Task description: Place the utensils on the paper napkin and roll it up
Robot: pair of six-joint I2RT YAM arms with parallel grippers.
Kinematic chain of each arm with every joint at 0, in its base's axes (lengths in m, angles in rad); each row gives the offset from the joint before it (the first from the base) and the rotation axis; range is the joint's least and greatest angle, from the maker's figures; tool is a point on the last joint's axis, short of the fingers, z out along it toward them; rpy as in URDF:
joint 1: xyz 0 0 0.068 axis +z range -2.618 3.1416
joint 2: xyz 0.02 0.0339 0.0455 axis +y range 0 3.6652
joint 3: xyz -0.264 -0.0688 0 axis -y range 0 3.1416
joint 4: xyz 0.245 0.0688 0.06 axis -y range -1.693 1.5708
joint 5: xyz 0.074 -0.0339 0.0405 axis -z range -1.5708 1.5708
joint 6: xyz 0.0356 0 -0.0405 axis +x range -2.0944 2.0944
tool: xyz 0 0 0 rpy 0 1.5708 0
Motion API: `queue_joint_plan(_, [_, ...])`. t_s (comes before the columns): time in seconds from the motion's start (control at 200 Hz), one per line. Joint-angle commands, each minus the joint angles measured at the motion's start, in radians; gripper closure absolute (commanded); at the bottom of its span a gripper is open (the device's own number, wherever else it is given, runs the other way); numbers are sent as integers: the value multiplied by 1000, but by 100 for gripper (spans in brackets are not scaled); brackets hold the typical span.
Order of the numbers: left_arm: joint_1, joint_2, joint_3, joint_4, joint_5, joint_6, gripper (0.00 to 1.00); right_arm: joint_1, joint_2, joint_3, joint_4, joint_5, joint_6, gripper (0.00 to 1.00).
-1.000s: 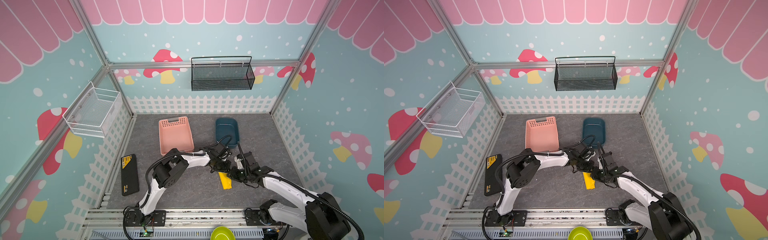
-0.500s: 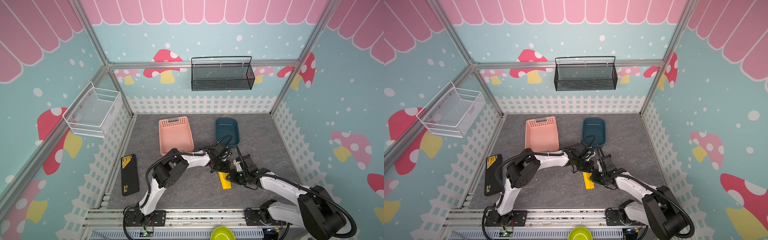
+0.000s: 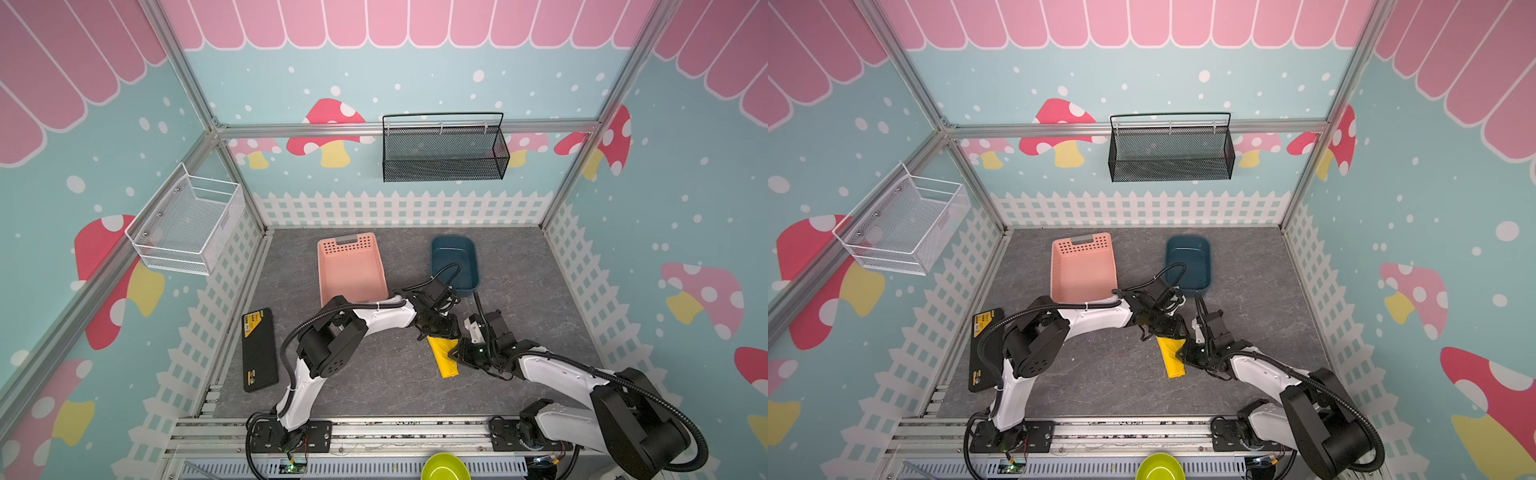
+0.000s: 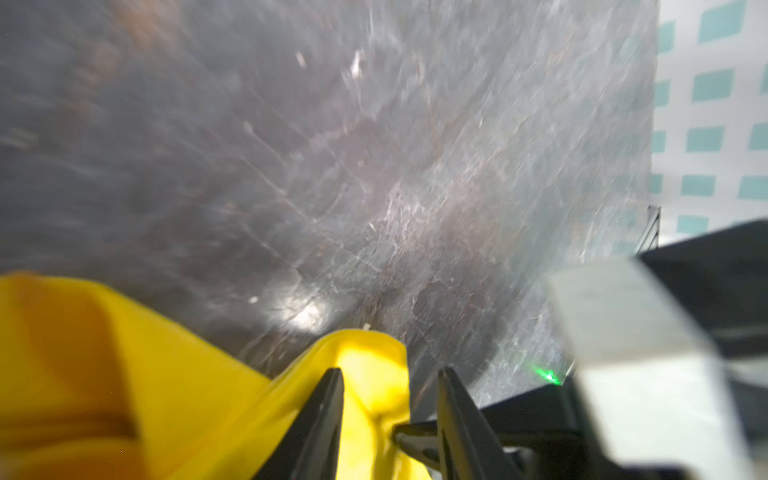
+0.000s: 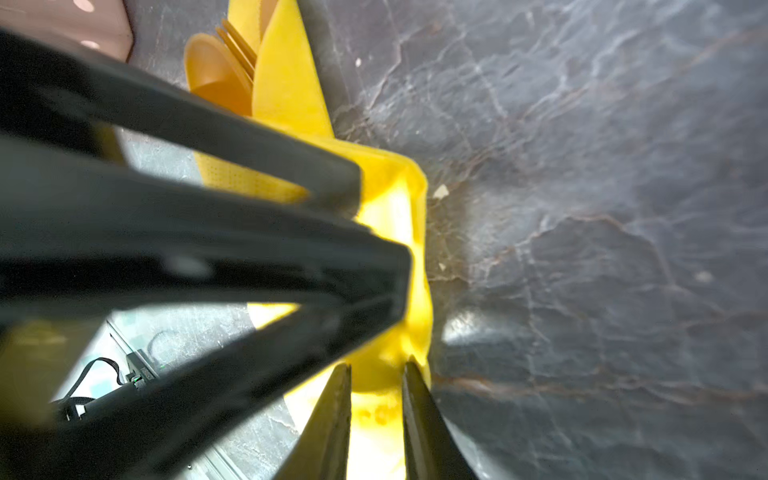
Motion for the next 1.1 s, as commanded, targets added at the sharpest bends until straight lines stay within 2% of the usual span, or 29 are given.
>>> queue_joint_plan(0.0, [20,-101,27,-21,-32,7,57,4,33,-54,-48,8,40,78])
queue_joint_plan(0.27, [49,-255,-125,-87,-141,-13,57,19,17,-72,-18,9,97,80])
queue_joint_plan(0.405, [43,-285,-216,-73,-126,-37,65,34,19,-75,-6,10,119,83])
queue_joint_plan(0.545, [39,-271,-286,10,-75,-65,76,54,19,-75,8,12,144,87])
queue_joint_plan(0.695, [37,-223,-296,41,-45,-79,85,67,15,-78,12,15,160,90])
queue_joint_plan(1.096, [37,-166,-304,56,-30,-72,90,74,20,-76,16,15,160,92])
